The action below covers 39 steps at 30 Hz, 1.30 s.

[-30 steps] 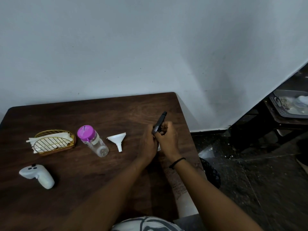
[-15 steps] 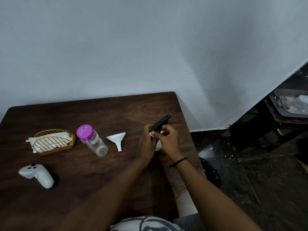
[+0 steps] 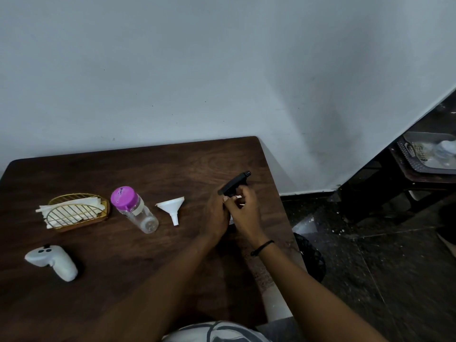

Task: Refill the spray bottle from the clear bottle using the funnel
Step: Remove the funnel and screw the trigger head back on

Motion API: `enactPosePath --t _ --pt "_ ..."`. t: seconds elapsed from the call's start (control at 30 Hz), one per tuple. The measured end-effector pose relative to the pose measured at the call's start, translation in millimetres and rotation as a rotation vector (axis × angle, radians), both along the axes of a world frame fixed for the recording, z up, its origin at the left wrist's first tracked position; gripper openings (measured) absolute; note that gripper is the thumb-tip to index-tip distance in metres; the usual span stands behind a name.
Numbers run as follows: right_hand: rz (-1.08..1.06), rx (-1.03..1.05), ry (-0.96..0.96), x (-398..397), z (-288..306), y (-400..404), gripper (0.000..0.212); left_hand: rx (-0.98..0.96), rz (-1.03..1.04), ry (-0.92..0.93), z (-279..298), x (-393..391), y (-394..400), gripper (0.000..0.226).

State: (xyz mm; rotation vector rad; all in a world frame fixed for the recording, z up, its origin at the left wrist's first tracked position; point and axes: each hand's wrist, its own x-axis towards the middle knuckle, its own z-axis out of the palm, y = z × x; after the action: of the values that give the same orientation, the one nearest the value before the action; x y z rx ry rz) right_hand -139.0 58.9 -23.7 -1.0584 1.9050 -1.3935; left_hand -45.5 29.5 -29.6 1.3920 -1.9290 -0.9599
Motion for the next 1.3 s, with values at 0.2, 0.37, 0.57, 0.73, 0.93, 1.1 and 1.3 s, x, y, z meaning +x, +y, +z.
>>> enactPosePath --t 0.2,0.37,0.57,0.73,0.93,1.1,1.3 --pt "-0.038 0.011 -0.048 6 -3 -3 0.017 0.021 -0.035 0.063 6 0 1 0.023" --pt "-0.119 -0.051 -0.091 6 0 -3 0.02 -0.064 -0.112 0.073 8 3 -1 0.032" --pt "-0.169 -0.014 -0.125 12 7 -6 0.023 0.057 -0.048 0.04 9 -5 -2 0.027" --pt "-0.143 0.016 -0.07 11 3 -3 0.032 -0.071 -0.073 0.084 8 -2 -1 0.014" --pt "-0.058 -0.031 -0.045 16 4 1 0.022 -0.09 -0.077 0.12 4 2 -3 0.015" --pt "-0.094 -0.029 -0.086 15 0 -3 0.016 -0.032 -0.078 0.111 -6 2 -3 0.023" --pt "-0.147 -0.016 -0.088 18 -6 -9 0.025 0.007 -0.039 0.144 1 -1 -9 0.017"
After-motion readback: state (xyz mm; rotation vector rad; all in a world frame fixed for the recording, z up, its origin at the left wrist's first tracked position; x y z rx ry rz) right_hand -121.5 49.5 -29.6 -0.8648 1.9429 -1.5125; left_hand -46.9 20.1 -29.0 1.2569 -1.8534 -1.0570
